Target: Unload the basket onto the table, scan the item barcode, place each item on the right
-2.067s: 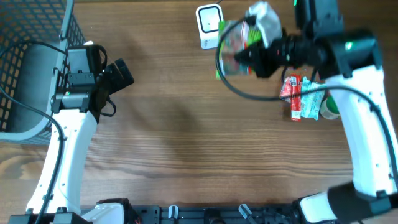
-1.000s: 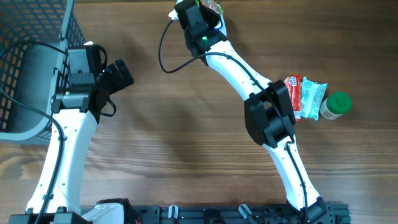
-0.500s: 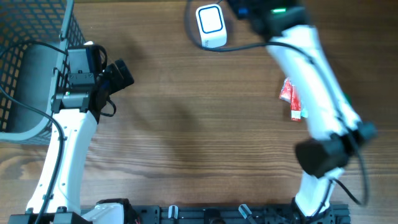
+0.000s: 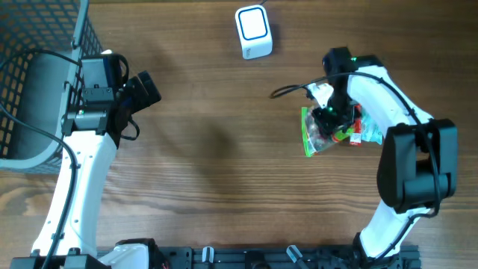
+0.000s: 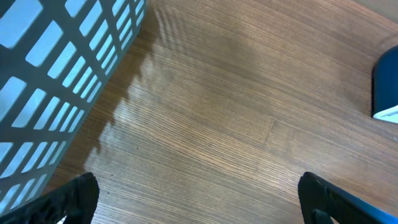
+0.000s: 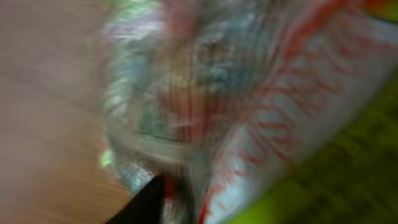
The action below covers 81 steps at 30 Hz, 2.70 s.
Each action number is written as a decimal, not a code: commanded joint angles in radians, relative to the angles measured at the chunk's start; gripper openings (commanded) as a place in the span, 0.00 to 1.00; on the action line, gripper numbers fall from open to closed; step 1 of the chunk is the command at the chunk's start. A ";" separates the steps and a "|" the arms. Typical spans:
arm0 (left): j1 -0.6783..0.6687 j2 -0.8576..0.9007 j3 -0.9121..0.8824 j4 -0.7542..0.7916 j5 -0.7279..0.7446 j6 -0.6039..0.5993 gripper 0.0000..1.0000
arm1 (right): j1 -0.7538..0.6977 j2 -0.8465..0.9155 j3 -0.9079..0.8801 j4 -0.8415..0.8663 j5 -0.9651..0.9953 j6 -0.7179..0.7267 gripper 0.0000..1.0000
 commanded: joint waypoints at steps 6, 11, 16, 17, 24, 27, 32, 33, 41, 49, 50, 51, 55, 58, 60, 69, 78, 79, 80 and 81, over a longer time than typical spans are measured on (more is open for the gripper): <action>0.006 0.002 0.008 0.000 -0.010 0.005 1.00 | 0.000 -0.020 0.227 0.077 0.116 0.206 1.00; 0.006 0.002 0.008 0.000 -0.010 0.005 1.00 | 0.000 -0.016 0.275 0.119 -0.066 0.306 1.00; 0.006 0.002 0.008 0.000 -0.010 0.005 1.00 | 0.000 -0.016 0.275 0.291 -0.066 0.306 1.00; 0.006 0.002 0.008 0.000 -0.010 0.005 1.00 | 0.000 -0.016 0.275 0.314 -0.066 0.306 1.00; 0.006 0.002 0.008 0.000 -0.010 0.005 1.00 | 0.026 -0.036 0.264 0.344 -0.066 0.306 1.00; 0.006 0.002 0.008 0.000 -0.010 0.005 1.00 | 0.126 -0.229 0.264 0.346 -0.066 0.306 1.00; 0.006 0.002 0.008 0.000 -0.010 0.005 1.00 | 0.172 -0.645 0.264 0.346 0.056 0.304 1.00; 0.006 0.002 0.008 0.000 -0.010 0.005 1.00 | 0.157 -0.727 0.264 0.346 0.082 0.303 0.99; 0.006 0.002 0.008 0.000 -0.010 0.005 1.00 | 0.105 -1.336 -0.102 0.432 0.108 0.165 1.00; 0.006 0.002 0.008 0.000 -0.010 0.005 1.00 | -0.036 -1.952 -1.069 1.256 0.008 0.364 1.00; 0.006 0.002 0.008 0.000 -0.010 0.005 1.00 | -0.043 -1.952 -1.169 1.359 -0.008 0.423 1.00; 0.006 0.002 0.008 0.000 -0.010 0.005 1.00 | -0.050 -1.952 -1.236 1.398 -0.023 0.467 1.00; 0.006 0.002 0.008 0.000 -0.010 0.005 1.00 | -0.056 -1.952 -1.374 1.314 -0.037 0.502 1.00; 0.006 0.002 0.008 0.000 -0.010 0.005 1.00 | -0.056 -1.941 -1.374 1.114 -0.059 0.482 1.00; 0.006 0.002 0.008 0.000 -0.010 0.005 1.00 | -0.056 -1.918 -1.374 1.113 -0.059 0.488 1.00; 0.006 0.002 0.008 0.000 -0.010 0.005 1.00 | -0.056 -1.887 -1.374 1.113 -0.059 0.488 1.00; 0.006 0.002 0.008 0.000 -0.010 0.005 1.00 | -0.056 -1.887 -1.374 1.113 -0.059 0.487 1.00; 0.006 0.002 0.008 0.000 -0.010 0.005 1.00 | -0.056 -1.887 -1.374 1.113 -0.059 0.487 1.00; 0.006 0.002 0.008 0.000 -0.010 0.005 1.00 | -0.056 -1.887 -1.374 1.113 -0.059 0.488 1.00; 0.006 0.002 0.008 0.000 -0.010 0.005 1.00 | -0.056 -1.887 -1.374 1.113 -0.059 0.487 1.00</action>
